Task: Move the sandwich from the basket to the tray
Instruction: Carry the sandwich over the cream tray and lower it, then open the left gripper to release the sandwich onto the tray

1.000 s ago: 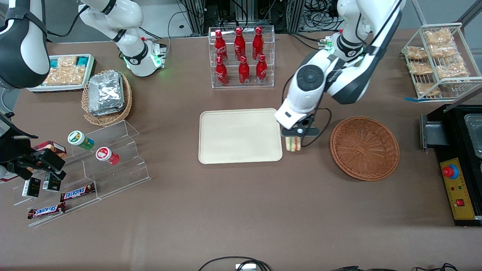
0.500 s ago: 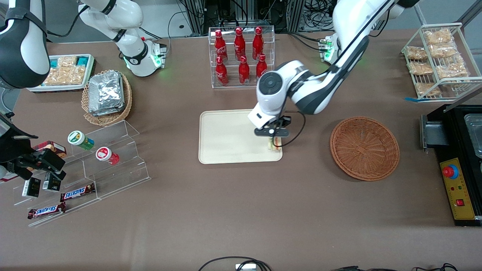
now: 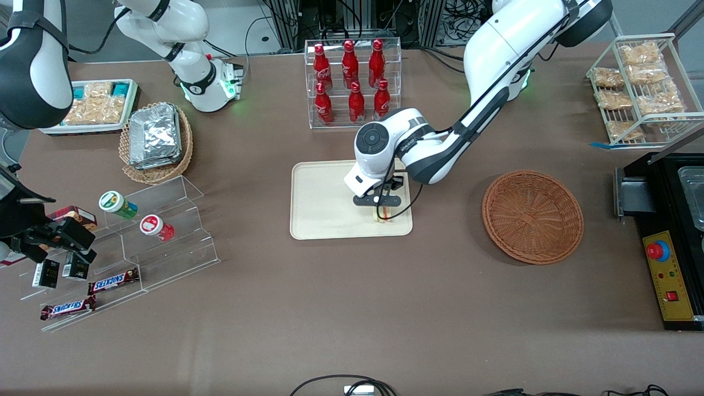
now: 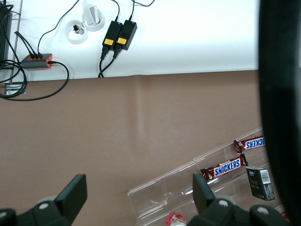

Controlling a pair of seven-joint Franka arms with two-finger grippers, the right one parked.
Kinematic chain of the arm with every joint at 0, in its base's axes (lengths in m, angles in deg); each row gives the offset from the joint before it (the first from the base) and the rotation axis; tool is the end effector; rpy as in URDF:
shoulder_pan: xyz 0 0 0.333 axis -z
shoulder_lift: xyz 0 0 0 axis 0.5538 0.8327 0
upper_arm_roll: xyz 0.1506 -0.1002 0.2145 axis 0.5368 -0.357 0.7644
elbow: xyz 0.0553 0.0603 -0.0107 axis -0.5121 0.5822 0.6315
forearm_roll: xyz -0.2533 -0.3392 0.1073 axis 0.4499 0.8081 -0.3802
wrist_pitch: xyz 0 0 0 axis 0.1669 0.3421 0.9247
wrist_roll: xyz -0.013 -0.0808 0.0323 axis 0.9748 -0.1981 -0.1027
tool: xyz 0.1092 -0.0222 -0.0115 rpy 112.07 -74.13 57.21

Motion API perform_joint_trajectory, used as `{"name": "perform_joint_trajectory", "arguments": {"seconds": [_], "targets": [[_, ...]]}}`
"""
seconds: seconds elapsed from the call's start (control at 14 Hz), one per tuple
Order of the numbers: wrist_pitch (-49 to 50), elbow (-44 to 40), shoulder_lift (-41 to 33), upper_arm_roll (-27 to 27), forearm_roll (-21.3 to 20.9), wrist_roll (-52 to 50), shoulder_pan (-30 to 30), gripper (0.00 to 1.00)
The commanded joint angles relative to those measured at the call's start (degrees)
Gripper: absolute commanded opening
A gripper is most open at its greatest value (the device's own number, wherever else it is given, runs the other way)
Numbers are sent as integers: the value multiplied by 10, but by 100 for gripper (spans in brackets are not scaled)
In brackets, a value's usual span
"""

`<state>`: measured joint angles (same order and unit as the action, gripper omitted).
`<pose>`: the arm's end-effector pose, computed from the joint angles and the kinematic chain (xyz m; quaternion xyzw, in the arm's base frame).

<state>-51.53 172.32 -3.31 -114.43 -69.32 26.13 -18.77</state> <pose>0.4343 -0.4907 0.1771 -0.9972 0.0362 0.0529 0.0387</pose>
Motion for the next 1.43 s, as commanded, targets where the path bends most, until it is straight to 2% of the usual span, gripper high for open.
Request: {"name": "perform_joint_trajectory", "arguments": {"seconds": [0.0,0.29,0.36,0.43,0.5,0.57,0.64,0.71,1.07,1.36], "targets": [[1,-9,4,4,-13,-11,11,0],[4,3,4,4,-13,-6,11,5],[5,6,4,4,-14,-6,12,11],[6,8,4,4,-14,-6,14,24],[7,10,4,4,-14,-6,18,51],[8,10,4,5,-19,-5,18,70],[9,10,4,5,-33,-6,18,87],[14,9,4,5,-36,-7,18,98],[41,-17,-20,4,-27,-18,9,99],[115,-93,-31,4,-1,-38,-29,99]]}}
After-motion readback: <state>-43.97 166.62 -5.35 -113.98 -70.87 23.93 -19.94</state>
